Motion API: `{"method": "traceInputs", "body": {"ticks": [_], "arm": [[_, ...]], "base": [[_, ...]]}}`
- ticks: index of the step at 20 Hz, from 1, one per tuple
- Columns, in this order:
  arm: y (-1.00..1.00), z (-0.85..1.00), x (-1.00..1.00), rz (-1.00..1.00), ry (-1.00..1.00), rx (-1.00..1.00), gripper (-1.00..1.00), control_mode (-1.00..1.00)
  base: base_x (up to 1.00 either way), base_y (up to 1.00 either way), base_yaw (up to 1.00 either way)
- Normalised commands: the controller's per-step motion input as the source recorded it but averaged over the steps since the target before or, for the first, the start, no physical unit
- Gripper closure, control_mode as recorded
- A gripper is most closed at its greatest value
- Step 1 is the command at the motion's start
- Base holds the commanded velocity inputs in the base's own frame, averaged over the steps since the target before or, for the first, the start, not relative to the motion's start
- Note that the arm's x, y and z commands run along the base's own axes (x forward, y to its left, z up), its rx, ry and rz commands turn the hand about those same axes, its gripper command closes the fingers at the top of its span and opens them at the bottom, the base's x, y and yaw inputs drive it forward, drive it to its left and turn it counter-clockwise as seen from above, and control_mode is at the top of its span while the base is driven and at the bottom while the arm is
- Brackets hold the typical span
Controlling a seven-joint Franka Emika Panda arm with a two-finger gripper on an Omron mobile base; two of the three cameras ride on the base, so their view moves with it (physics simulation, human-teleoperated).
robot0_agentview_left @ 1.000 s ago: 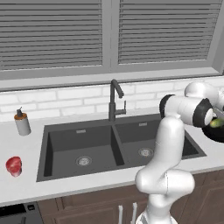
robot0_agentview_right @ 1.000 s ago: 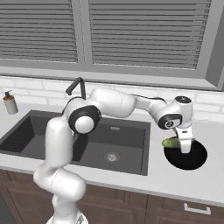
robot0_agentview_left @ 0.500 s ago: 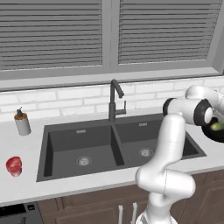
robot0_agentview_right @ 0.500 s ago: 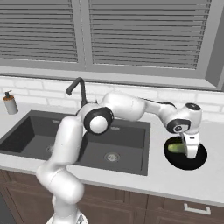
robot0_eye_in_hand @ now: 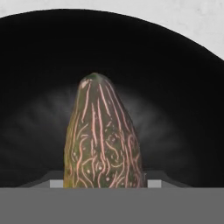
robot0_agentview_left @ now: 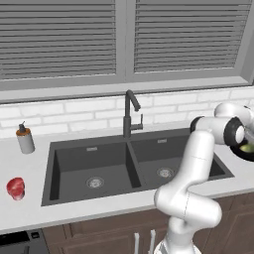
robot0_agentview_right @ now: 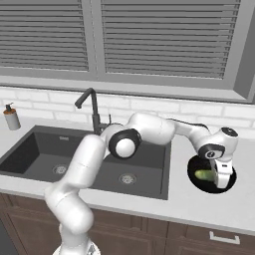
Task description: Pick the cucumber from the sink and place it in the bowl. Then pick the bowl and place it in the microwave. Then close the microwave door and press the start button.
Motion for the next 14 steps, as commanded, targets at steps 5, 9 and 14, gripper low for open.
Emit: {"method": "traceInputs", "body": {"ticks": [5, 9, 14], "arm": [[0.0, -0.19, 0.19, -0.07, 0.0, 0.0, -1.0, -1.0], [0.0, 0.02, -0.01, -0.08, 0.0, 0.0, -1.0, -1.0], [0.06, 0.11, -0.2, -0.1, 0.0, 0.0, -1.0, -1.0]], "base": [[0.0, 0.0, 0.0], [0.0, 0.0, 0.0], [0.0, 0.0, 0.0]]}}
